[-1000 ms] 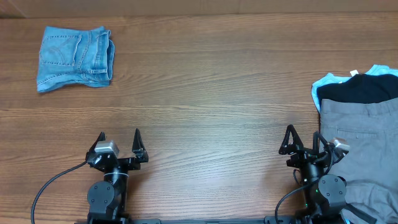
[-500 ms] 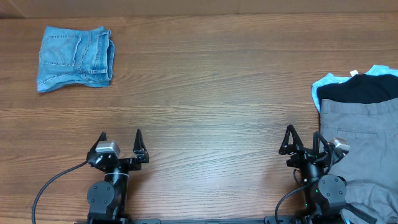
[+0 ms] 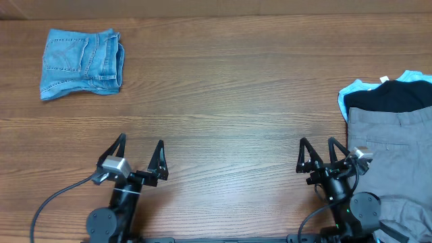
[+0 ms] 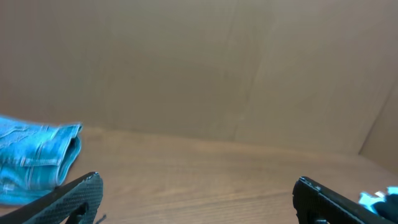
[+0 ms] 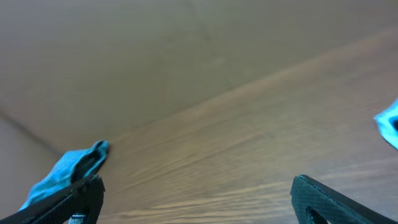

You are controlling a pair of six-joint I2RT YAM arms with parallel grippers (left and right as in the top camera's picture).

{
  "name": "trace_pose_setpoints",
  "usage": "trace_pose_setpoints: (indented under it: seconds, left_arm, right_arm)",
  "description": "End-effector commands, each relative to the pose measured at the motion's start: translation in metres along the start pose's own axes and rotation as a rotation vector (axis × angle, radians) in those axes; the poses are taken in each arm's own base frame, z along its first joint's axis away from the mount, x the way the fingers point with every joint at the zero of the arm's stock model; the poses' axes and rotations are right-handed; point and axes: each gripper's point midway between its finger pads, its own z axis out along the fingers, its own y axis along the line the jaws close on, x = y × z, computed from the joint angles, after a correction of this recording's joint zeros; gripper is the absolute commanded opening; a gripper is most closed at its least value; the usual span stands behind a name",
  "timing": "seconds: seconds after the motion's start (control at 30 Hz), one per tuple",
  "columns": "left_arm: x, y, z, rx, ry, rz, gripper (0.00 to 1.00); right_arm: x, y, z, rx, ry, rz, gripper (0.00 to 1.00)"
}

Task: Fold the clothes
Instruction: 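Reach the right gripper to the grey shorts on the clothes stack and grasp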

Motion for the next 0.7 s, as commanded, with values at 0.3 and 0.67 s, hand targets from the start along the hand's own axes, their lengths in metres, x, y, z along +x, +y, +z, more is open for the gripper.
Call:
trace_pose_setpoints:
  seconds: [0.3,0.67]
  left_arm:
    - [-0.096,-0.029,0.023,-0.012,0.21,0.093,1.0]
    - [-0.084,-0.019,0.068,-0.123,0.807,0.026,1.0]
  right_arm:
    - [-0.089,0.073,-0.017,-0.086,0.122,-0.173,1.0]
    - [-0.113,0.064,0.033,0.186,0.565,-0.158,1.0]
